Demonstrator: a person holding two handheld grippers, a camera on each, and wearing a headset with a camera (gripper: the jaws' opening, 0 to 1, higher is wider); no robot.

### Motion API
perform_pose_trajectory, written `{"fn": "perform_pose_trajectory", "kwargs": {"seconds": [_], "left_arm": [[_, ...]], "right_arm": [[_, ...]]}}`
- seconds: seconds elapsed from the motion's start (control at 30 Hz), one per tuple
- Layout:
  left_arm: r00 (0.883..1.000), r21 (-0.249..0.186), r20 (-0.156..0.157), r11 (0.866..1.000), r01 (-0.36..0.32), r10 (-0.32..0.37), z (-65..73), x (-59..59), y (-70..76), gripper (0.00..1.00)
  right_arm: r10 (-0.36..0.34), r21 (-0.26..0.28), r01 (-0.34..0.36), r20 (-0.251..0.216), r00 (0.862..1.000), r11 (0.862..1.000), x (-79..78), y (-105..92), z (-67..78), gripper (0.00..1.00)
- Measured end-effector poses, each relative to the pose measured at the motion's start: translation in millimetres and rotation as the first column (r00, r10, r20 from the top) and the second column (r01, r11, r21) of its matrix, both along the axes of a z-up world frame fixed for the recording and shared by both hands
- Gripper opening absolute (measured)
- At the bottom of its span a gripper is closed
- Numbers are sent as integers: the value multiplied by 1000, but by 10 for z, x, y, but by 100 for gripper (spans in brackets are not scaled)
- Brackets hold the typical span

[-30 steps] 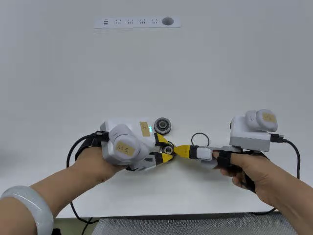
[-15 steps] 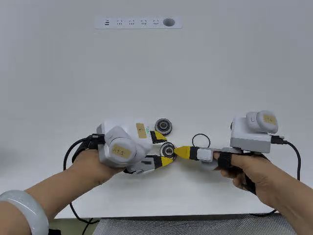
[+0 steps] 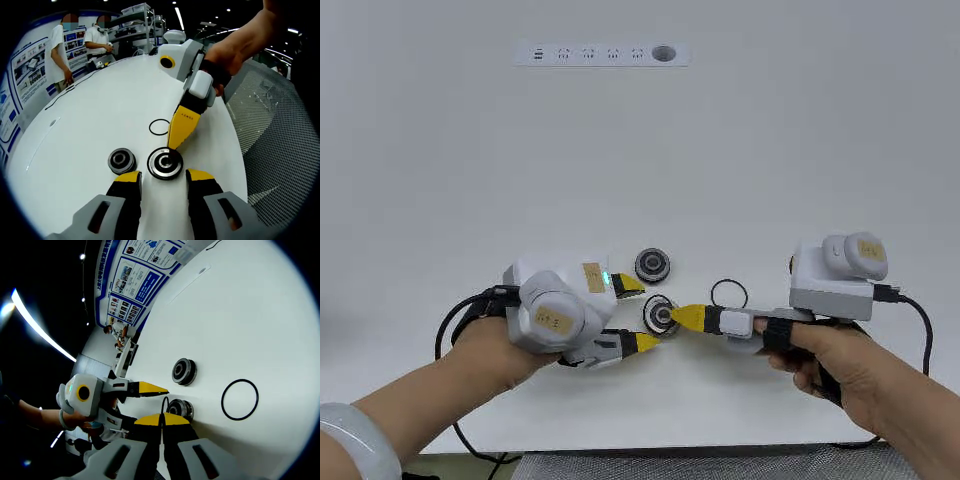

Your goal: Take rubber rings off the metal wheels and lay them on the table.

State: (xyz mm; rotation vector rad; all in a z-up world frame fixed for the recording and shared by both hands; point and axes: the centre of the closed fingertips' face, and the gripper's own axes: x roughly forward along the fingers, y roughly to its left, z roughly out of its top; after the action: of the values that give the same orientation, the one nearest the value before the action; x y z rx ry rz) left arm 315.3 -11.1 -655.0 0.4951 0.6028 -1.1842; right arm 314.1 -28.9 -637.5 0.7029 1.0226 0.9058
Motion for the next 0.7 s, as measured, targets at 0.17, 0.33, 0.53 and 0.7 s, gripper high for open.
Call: {"fn": "perform_pose_trajectory", "kwargs": {"seconds": [0.17, 0.33, 0.53, 0.7], "left_arm": [[1000, 3, -1, 1000, -13, 13, -15, 7, 44, 36], [1000, 3, -5, 1000, -19, 19, -18, 11, 60, 36], [1000, 2, 1, 1000, -20, 20, -10, 17, 58, 38], [1000, 0, -2, 1000, -26, 26, -6, 14, 68, 38]], "right_arm": [[-1, 5, 1, 3, 1000, 1000, -7, 7, 33, 2], [-3, 7, 3, 4, 1000, 1000, -12, -9, 51, 2], [-37, 20, 36, 9, 999, 999, 43, -101, 104, 2], [-82, 21, 82, 14, 997, 996, 112, -241, 129, 2]]}}
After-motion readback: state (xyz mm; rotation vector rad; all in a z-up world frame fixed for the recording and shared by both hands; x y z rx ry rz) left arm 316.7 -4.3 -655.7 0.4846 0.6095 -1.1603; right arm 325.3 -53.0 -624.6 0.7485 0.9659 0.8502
